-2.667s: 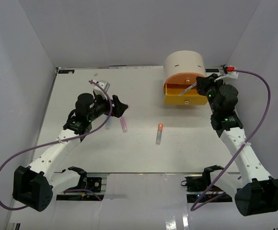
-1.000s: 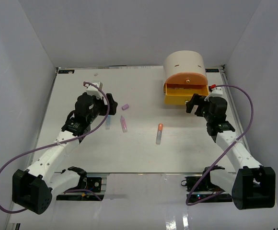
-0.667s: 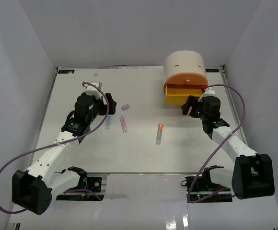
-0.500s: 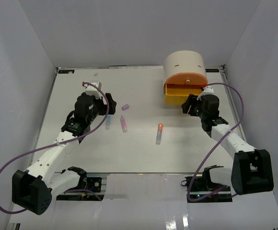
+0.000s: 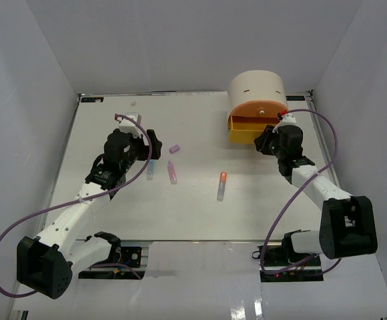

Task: Sort the stationery into containers
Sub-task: Close the drawer in the storage box.

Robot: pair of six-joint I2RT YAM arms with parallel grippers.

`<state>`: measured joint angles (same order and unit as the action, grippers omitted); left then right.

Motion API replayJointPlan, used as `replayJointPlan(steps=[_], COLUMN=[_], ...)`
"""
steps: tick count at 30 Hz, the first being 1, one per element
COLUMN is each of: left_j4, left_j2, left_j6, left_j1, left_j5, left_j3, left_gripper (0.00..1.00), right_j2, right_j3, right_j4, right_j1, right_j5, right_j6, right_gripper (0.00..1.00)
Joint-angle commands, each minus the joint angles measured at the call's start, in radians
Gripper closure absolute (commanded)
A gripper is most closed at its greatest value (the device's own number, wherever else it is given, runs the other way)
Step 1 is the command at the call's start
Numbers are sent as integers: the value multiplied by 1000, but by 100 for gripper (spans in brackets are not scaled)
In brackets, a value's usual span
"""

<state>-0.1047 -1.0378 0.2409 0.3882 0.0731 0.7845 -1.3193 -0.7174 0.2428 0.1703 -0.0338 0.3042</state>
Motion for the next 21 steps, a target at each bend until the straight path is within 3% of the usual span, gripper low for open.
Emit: replayJointPlan(steps=[1, 8, 21], left_j4=[3, 3, 7], left_j2=[16, 12, 5], left_j6=[-2, 0, 0], left_j1=[-6, -6, -8], left_j5=[19, 11, 5], left_j3=[-1, -1, -2], left_gripper=[2, 2, 2], right_j2=[-1, -34, -130], right_j3=[-57, -76, -93], right_j4=[78, 121, 294], right_j1=[1, 5, 8], right_j5=[0, 9, 31], right_j6=[4, 13, 27], right_gripper=[73, 77, 67])
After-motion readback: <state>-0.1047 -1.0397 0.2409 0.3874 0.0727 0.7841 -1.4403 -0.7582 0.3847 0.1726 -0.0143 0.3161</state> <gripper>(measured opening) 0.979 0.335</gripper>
